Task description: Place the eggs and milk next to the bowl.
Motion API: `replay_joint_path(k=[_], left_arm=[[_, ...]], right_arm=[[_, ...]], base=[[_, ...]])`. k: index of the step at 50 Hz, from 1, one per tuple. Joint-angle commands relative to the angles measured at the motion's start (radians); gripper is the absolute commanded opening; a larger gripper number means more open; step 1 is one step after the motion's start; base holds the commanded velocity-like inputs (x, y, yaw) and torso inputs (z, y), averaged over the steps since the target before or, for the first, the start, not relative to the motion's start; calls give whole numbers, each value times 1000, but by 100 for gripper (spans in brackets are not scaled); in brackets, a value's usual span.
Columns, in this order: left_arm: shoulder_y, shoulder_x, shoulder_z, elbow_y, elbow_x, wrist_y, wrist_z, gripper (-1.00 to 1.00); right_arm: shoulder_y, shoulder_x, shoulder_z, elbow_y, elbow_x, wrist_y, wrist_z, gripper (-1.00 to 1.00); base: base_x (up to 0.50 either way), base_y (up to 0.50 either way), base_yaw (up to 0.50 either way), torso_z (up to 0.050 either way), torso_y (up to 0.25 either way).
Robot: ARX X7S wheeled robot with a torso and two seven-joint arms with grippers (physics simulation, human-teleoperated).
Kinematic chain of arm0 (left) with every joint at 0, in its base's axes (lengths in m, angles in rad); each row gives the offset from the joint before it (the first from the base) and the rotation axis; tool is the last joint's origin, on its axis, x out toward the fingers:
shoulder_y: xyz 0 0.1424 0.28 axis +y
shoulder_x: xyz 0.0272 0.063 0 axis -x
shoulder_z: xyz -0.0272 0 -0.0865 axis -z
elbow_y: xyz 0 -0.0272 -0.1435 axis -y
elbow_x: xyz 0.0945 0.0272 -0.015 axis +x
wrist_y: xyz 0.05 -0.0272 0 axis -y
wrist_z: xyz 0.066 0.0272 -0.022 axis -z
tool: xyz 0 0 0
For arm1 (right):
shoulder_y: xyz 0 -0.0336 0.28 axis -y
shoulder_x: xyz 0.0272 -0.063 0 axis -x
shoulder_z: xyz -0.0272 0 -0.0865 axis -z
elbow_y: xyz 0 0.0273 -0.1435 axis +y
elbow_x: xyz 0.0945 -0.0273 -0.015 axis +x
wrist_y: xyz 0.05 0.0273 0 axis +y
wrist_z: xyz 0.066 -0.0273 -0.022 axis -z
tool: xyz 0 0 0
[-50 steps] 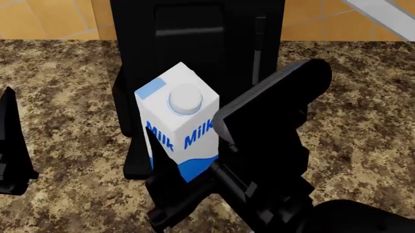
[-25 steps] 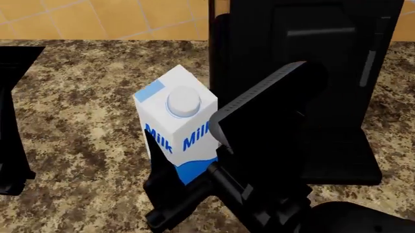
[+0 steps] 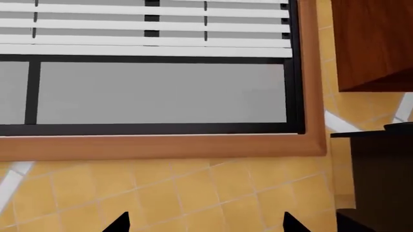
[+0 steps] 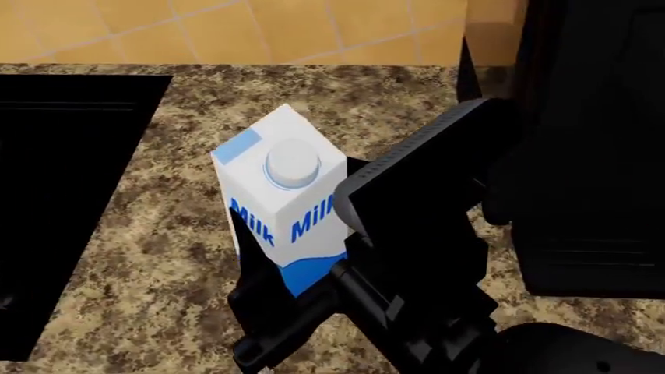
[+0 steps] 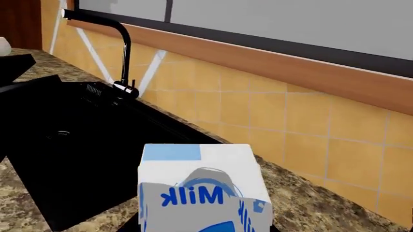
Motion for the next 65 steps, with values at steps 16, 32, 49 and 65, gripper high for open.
replay_joint_path(k=[16,32,49,65], left_arm=[[-3,16,-20,-21,40,31,6,100],[-5,14,-20,-19,36,30,2,100],[0,5,-27,-10,31,32,-3,100],[0,0,-27,-6,29,30,-8,100]], right_arm=[[14,-21,50,-2,-54,1,-39,-100],[4,-17,52,-6,-56,-4,-36,-100],[10,-22,52,-8,-54,3,-32,-100],[1,-18,53,-11,-59,-4,-32,-100]], base=[[2,500,0,0,1],[1,500,0,0,1],[1,500,0,1,1],[1,500,0,0,1]])
